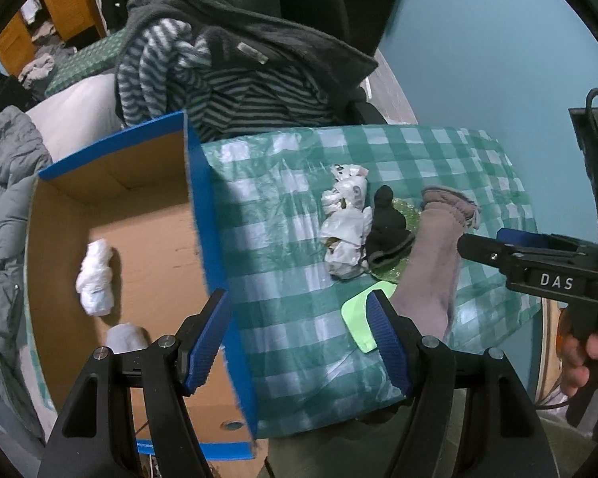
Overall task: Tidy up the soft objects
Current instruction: 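Move both grippers back over the pile of soft items, then grasp the brown fleece mitten with the right gripper and lift it, then grasp the white plastic bundle with the left gripper while the right holds the mitten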
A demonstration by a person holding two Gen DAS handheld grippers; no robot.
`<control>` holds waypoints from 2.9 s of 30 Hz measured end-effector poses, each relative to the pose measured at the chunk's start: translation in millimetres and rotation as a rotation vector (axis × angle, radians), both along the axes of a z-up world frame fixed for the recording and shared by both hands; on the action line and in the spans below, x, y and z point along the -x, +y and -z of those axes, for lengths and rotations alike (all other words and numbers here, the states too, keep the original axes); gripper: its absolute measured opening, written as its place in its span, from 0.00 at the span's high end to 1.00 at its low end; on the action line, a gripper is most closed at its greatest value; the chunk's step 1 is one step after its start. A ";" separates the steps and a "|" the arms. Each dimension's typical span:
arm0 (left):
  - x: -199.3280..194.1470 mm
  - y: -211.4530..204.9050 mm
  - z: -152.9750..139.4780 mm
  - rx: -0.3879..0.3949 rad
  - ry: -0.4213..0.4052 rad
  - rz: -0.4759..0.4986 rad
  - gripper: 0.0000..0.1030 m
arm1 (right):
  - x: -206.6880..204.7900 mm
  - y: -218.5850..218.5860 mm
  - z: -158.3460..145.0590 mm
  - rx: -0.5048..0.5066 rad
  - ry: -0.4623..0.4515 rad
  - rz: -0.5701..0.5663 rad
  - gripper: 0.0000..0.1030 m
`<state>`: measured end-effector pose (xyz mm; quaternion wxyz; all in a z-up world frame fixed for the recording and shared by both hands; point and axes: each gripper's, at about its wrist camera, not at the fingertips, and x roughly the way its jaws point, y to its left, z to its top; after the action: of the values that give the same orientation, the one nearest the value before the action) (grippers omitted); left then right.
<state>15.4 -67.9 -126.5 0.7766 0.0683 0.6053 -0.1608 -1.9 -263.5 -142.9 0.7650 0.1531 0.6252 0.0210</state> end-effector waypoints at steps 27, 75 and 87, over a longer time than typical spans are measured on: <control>-26.1 -36.4 59.9 -0.044 0.109 0.032 0.31 | -21.0 0.5 85.5 0.074 0.152 0.084 0.25; -97.8 -76.8 99.8 -0.052 0.182 0.023 0.31 | 35.7 -115.2 66.1 -0.018 0.082 0.251 0.38; -117.1 -94.2 130.9 -0.048 0.247 0.058 0.31 | 51.6 -132.3 62.9 -0.001 0.092 0.318 0.34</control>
<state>132.5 -162.1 -257.4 0.6894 0.0841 0.6977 -0.1756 -53.5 -395.7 -205.8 0.7292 0.2516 0.6273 -0.1070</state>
